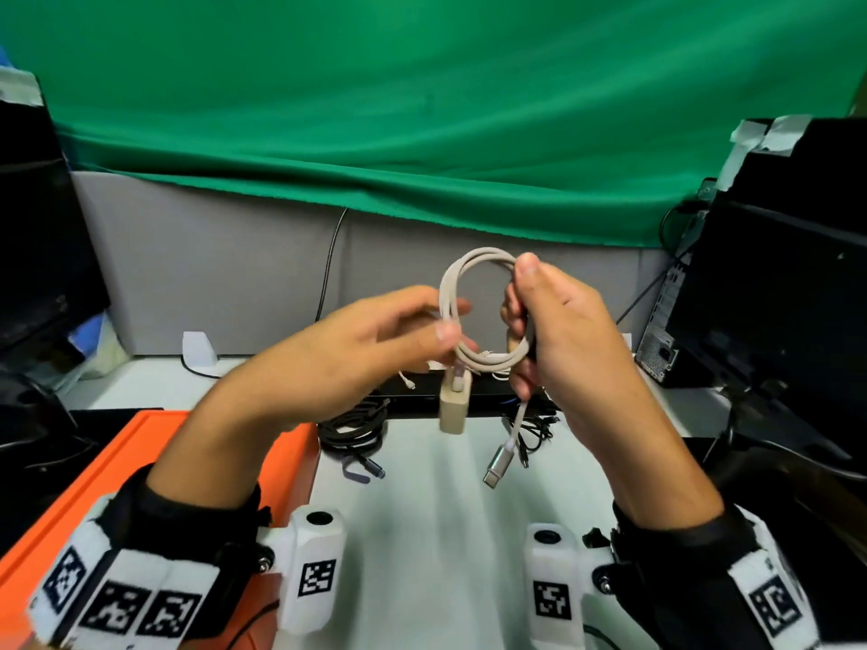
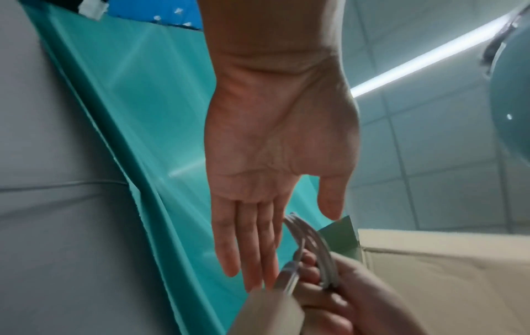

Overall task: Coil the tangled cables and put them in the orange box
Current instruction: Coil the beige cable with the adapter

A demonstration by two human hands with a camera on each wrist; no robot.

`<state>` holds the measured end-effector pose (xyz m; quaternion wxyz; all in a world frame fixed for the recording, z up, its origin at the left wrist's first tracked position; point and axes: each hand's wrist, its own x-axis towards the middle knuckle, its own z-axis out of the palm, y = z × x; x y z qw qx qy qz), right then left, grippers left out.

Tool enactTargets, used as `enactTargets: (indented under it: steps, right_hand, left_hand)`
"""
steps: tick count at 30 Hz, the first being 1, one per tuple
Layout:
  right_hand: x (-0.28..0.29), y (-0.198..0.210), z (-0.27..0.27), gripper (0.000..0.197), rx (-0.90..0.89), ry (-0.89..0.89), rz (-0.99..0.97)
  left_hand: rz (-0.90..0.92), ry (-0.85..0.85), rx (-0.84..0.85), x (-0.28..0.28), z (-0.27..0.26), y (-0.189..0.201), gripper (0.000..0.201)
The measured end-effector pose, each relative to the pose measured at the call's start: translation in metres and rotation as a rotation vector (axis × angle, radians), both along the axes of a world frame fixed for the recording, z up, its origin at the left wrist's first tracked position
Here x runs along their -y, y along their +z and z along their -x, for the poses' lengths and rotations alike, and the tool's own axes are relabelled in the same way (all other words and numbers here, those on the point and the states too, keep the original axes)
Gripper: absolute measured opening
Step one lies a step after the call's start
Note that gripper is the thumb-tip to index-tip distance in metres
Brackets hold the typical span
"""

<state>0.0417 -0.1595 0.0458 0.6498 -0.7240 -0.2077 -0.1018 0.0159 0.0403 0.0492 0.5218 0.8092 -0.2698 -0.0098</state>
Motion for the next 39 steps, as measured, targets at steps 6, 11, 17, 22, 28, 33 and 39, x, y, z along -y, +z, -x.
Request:
enactTargets:
  steps: [6, 11, 17, 22, 28, 33, 39]
  right_hand:
    - [0.0, -0.007, -0.006, 0.043, 0.027, 0.02, 0.098]
    - [0.0, -0.009, -0.006, 0.044, 0.034, 0.047, 0.143]
    - [0.004, -0.005, -0.006, 0.04, -0.003, 0.203, 0.072]
    - [0.023, -0.003, -0.011, 0.027, 0.082, 0.199, 0.244]
    - [0.031, -0.001, -0.013, 0.017, 0.098, 0.094, 0.52]
    - [0.029, 0.002, -0.016, 0.017, 0.127, -0.091, 0.145]
    - [0.023, 0.002, -0.018, 0.021, 0.087, -0.064, -0.14]
  left_hand:
    - [0.225, 0.168, -0.051, 0.01, -0.002, 0.001, 0.019]
    - [0.174, 0.111, -0.078, 0.009, 0.001, 0.003, 0.028]
    - [0.169, 0.172, 0.002, 0.006, -0.001, 0.005, 0.016]
    - [0.188, 0.214, 0.068, -0.003, -0.001, 0.007, 0.019]
    - [0.214, 0.162, 0.089, -0.002, 0.006, 0.012, 0.02]
    - [0.192, 0.132, 0.054, -0.003, 0.009, 0.014, 0.019]
    - [0.132, 0.105, 0.015, 0.0, 0.012, 0.015, 0.02]
